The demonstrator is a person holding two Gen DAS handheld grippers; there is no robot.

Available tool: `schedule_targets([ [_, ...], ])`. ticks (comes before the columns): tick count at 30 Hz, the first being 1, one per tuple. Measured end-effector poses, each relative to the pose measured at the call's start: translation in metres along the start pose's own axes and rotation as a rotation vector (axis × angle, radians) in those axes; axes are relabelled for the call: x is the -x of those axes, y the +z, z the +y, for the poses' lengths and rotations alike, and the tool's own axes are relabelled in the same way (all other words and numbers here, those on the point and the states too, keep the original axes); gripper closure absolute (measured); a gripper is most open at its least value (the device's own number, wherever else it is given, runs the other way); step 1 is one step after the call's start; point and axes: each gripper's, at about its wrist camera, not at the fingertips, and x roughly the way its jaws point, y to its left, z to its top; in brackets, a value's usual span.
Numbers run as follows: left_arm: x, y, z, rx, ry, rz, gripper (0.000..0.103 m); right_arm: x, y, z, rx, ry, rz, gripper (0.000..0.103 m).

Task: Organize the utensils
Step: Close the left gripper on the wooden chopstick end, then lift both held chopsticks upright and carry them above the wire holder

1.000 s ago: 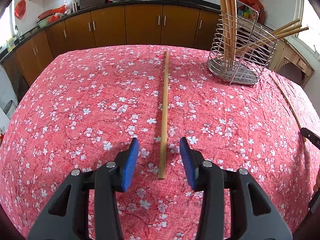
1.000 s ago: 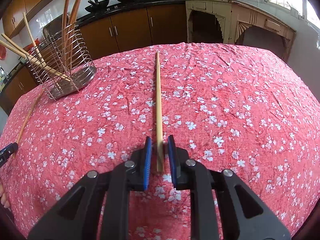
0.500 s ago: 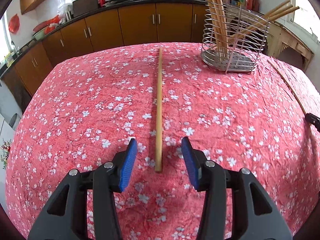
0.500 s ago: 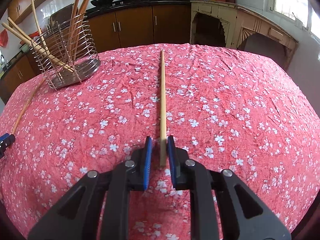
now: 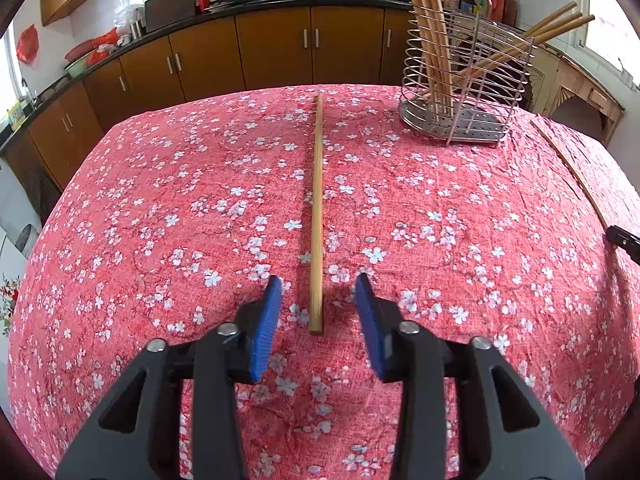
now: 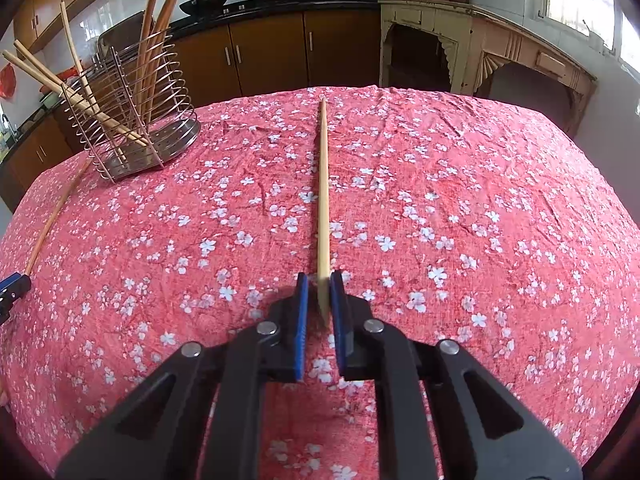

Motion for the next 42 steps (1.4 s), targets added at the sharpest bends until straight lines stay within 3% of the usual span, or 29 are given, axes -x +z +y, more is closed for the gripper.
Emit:
schedule_targets([
  [2, 0.001, 0.0, -0.001, -0.006, -0.003, -0.001, 0.076, 0.0, 0.0, 0.0, 0.001, -0.002, 0.0, 0.095],
  [4, 0.002, 0.001, -0.003, -0.013, -0.004, -0.002, 0.09, 0.001, -0.001, 0.0, 0.003, -0.003, -0.001, 0.095],
  [7, 0.002, 0.001, -0.005, -0.022, -0.007, -0.002, 0.096, 0.002, -0.001, 0.0, -0.001, 0.002, -0.003, 0.095],
  [16, 0.015, -0.006, 0.002, -0.032, -0.012, -0.022, 0.096, 0.022, -0.007, -0.004, 0.005, 0.001, -0.067, 0.096],
  [19, 0.03, -0.004, 0.006, -0.028, -0.024, -0.073, 0.096, 0.041, -0.005, -0.005, 0.016, -0.008, -0.134, 0.096],
  [26, 0.085, 0.009, 0.015, 0.003, -0.037, -0.275, 0.096, 0.091, 0.01, -0.003, 0.022, -0.012, -0.31, 0.096],
  [33, 0.12, 0.022, 0.019, 0.051, -0.038, -0.435, 0.096, 0.126, 0.025, 0.001, 0.028, 0.013, -0.428, 0.096],
  [37, 0.114, 0.024, 0.021, 0.052, -0.055, -0.377, 0.096, 0.121, 0.025, 0.003, 0.038, 0.012, -0.395, 0.096],
  [39, 0.101, 0.016, 0.018, 0.012, -0.024, -0.332, 0.096, 0.113, 0.019, 0.003, 0.04, 0.006, -0.368, 0.096],
  [42, 0.077, -0.004, 0.016, -0.015, -0.034, -0.232, 0.094, 0.105, 0.008, 0.002, 0.034, 0.009, -0.346, 0.096],
])
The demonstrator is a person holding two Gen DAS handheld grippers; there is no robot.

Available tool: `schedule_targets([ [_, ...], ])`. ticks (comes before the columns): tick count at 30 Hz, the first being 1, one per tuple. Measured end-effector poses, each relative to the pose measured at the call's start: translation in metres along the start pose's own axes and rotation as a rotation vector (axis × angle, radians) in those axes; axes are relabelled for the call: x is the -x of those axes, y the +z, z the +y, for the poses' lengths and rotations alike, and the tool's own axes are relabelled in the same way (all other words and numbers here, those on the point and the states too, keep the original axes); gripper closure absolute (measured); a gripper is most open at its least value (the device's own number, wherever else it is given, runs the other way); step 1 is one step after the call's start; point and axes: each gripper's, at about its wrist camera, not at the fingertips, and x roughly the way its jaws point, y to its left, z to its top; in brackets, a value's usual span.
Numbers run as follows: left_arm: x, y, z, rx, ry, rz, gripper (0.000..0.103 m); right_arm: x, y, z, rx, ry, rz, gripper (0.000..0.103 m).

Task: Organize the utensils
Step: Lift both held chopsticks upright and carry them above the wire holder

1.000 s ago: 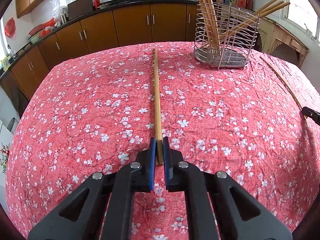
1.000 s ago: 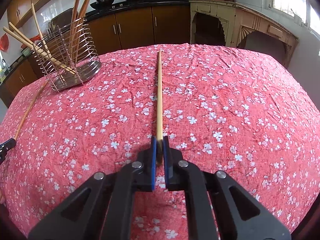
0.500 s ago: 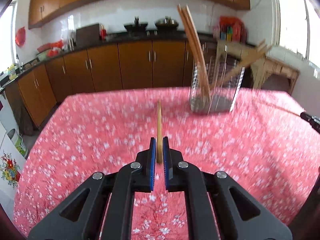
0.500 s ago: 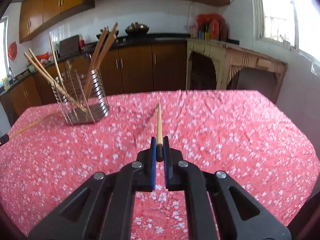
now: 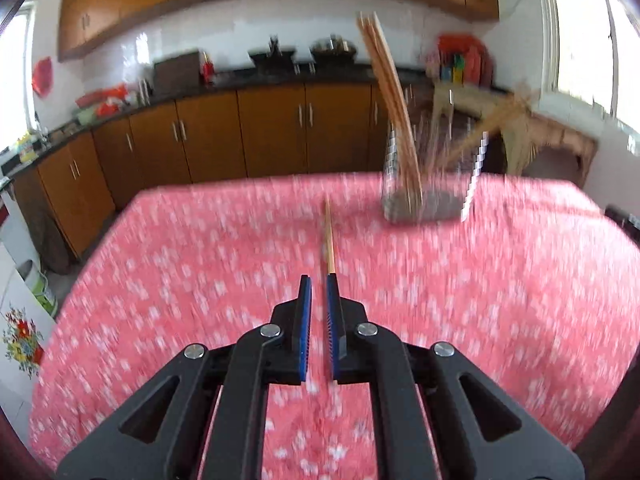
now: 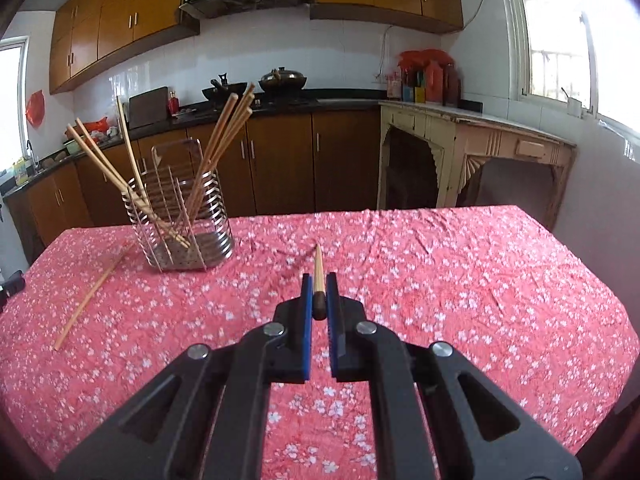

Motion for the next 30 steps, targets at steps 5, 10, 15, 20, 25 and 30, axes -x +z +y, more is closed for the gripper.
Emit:
schedule_targets([
  [5, -0.017, -0.029, -0.007, -0.011, -0.013, 0.094, 0.064, -0.004, -0.019, -0.002, -0.014, 0.005, 0.047, 0.096],
  [10, -0.027, -0.035, -0.02, -0.04, -0.004, 0.136, 0.063, -0.007, -0.027, -0.001, -0.016, 0.007, 0.064, 0.096],
  [15, -0.043, -0.036, -0.024, -0.02, 0.02, 0.194, 0.064, -0.008, -0.028, -0.003, -0.032, 0.013, 0.073, 0.096],
  [20, -0.045, -0.034, -0.024, -0.017, 0.027, 0.202, 0.095, -0.008, -0.029, -0.005, -0.037, 0.016, 0.074, 0.096],
  [25, -0.047, -0.03, -0.019, 0.003, 0.005, 0.205, 0.096, -0.007, -0.026, -0.006, -0.037, 0.017, 0.059, 0.096],
  [30, -0.036, -0.023, -0.009, 0.027, -0.016, 0.143, 0.096, -0.005, -0.024, -0.006, -0.033, 0.013, 0.04, 0.096],
])
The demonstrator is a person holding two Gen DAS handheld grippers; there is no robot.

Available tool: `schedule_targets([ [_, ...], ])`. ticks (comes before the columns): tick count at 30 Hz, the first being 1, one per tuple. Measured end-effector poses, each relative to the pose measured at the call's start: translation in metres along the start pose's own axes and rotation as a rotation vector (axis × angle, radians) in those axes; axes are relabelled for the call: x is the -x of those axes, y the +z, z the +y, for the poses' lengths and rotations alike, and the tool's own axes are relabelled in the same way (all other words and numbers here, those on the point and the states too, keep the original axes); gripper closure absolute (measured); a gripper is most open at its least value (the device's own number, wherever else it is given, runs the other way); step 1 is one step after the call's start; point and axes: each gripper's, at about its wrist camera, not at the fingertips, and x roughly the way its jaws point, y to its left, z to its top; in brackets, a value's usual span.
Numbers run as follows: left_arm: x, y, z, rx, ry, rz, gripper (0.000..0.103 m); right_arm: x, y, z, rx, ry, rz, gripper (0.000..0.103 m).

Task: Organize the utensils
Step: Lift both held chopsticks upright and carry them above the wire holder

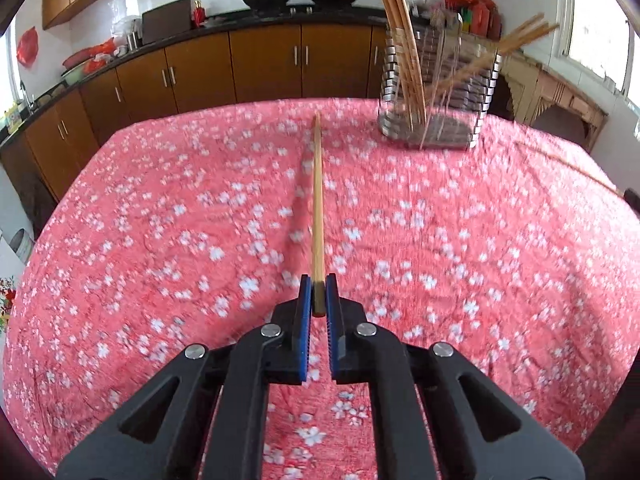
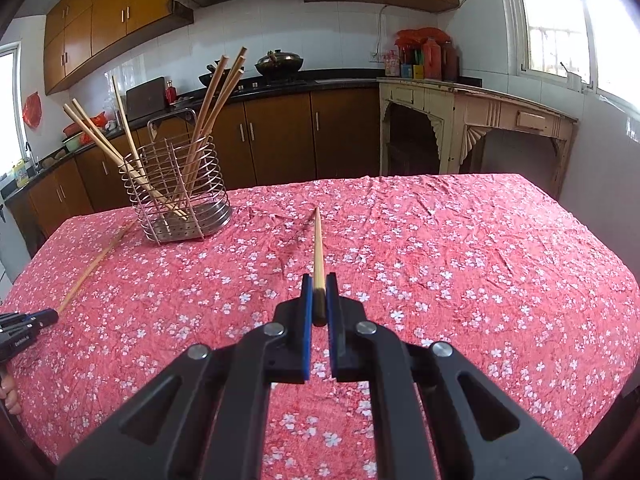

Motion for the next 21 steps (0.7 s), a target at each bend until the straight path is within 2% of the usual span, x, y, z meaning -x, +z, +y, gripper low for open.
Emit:
schedule_targets([
  [14, 0.071, 0.04, 0.003, 0.003, 0.038, -0.338, 0.096, 0.02, 0.029, 0.005, 0.019, -0.008, -0.114, 0.096],
  [21, 0.094, 0.056, 0.001, 0.019, 0.038, -0.45, 0.096, 0.029, 0.043, 0.007, 0.024, 0.003, -0.164, 0.096],
])
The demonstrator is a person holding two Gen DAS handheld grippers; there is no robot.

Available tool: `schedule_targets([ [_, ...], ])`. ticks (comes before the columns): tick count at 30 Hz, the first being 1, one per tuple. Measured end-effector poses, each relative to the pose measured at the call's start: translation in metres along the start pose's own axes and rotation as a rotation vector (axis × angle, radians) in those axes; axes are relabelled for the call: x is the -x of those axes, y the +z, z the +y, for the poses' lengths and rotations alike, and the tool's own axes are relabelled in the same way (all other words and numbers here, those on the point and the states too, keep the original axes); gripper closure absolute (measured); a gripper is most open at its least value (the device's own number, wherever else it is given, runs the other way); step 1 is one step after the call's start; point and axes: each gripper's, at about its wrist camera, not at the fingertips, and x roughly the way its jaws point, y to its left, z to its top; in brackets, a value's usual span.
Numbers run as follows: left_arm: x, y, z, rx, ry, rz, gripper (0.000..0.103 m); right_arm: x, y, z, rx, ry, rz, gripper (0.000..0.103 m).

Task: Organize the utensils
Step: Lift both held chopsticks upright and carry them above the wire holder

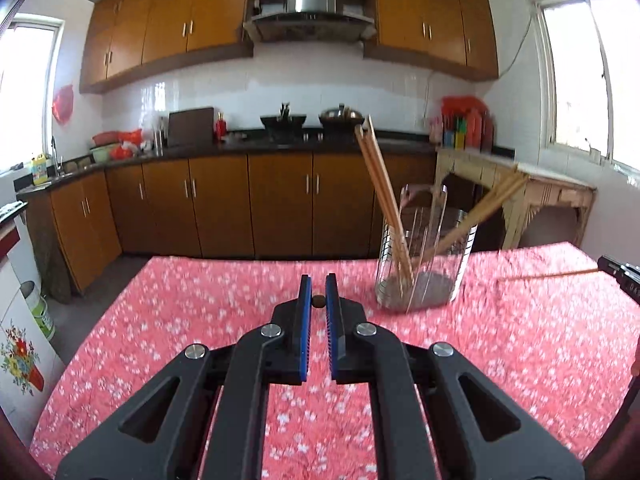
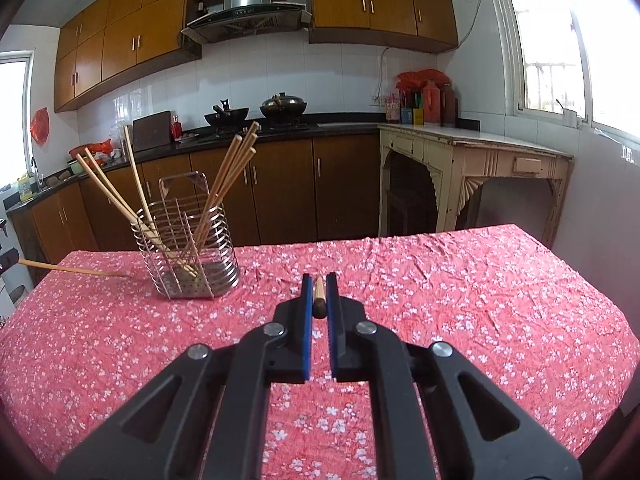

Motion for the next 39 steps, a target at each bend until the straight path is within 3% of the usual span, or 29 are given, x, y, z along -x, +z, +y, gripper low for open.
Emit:
schedule_targets([
  [13, 0.008, 0.04, -0.011, 0.004, 0.004, -0.124, 0.096, 0.013, 0.042, 0.004, -0.005, 0.03, -0.105, 0.096],
  [20, 0.008, 0.059, -0.014, 0.018, 0.003, -0.152, 0.096, 0.017, 0.06, 0.004, -0.016, 0.057, -0.126, 0.096],
  [39, 0.018, 0.072, -0.024, 0.014, -0.039, -0.191, 0.096, 0.039, 0.092, 0.013, -0.052, 0.163, -0.141, 0.096],
])
